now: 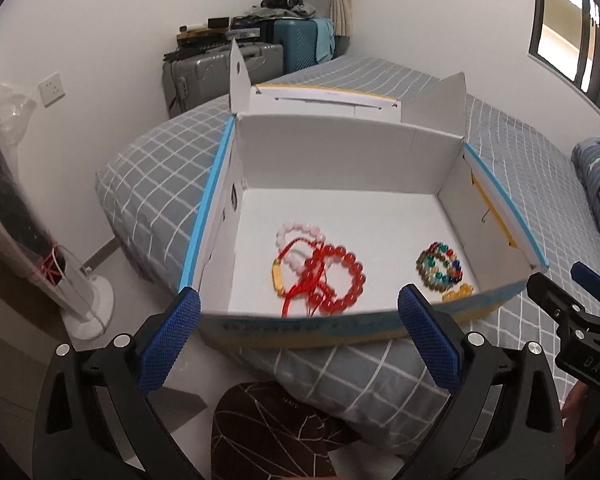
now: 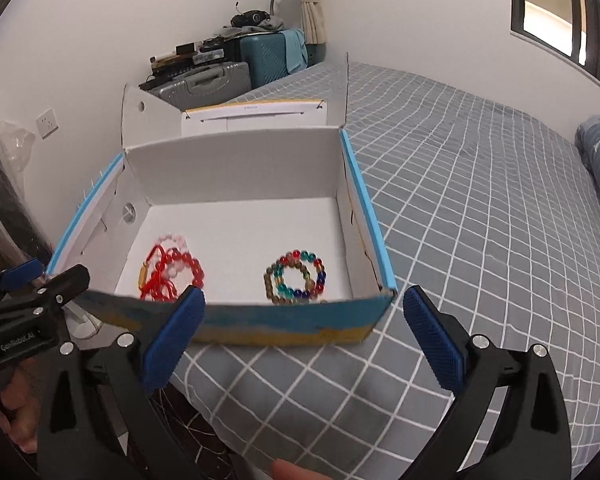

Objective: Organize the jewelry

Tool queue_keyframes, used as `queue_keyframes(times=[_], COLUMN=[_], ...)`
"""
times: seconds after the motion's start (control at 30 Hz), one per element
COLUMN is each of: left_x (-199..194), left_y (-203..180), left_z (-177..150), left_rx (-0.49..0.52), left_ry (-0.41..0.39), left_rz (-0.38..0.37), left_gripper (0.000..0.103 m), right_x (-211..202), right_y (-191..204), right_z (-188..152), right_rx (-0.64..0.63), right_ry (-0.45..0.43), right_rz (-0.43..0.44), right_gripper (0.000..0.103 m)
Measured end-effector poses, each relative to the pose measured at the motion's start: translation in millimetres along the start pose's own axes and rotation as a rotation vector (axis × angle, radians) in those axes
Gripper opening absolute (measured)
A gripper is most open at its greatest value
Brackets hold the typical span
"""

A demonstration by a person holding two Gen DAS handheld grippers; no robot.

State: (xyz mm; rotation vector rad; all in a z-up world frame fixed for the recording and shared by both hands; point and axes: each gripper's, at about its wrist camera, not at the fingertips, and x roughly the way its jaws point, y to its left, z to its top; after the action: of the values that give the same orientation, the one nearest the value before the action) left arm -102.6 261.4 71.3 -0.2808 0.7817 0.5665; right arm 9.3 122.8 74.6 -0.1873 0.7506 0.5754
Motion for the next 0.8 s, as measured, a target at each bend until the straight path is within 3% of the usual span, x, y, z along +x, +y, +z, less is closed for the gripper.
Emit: queue_keyframes(times=[0.8], left_x=[3], left_y=[-6], left_z=[-11], left_rx=[0.036], left_ry=[-0.003], left_rz=[0.007], left_gripper=[0.097], right_x=[9], right_y=[4], right_z=[-8], right_rx=[-0.005], right_ry=[0.012], right_rz=[-0.006], right_gripper=[0.095])
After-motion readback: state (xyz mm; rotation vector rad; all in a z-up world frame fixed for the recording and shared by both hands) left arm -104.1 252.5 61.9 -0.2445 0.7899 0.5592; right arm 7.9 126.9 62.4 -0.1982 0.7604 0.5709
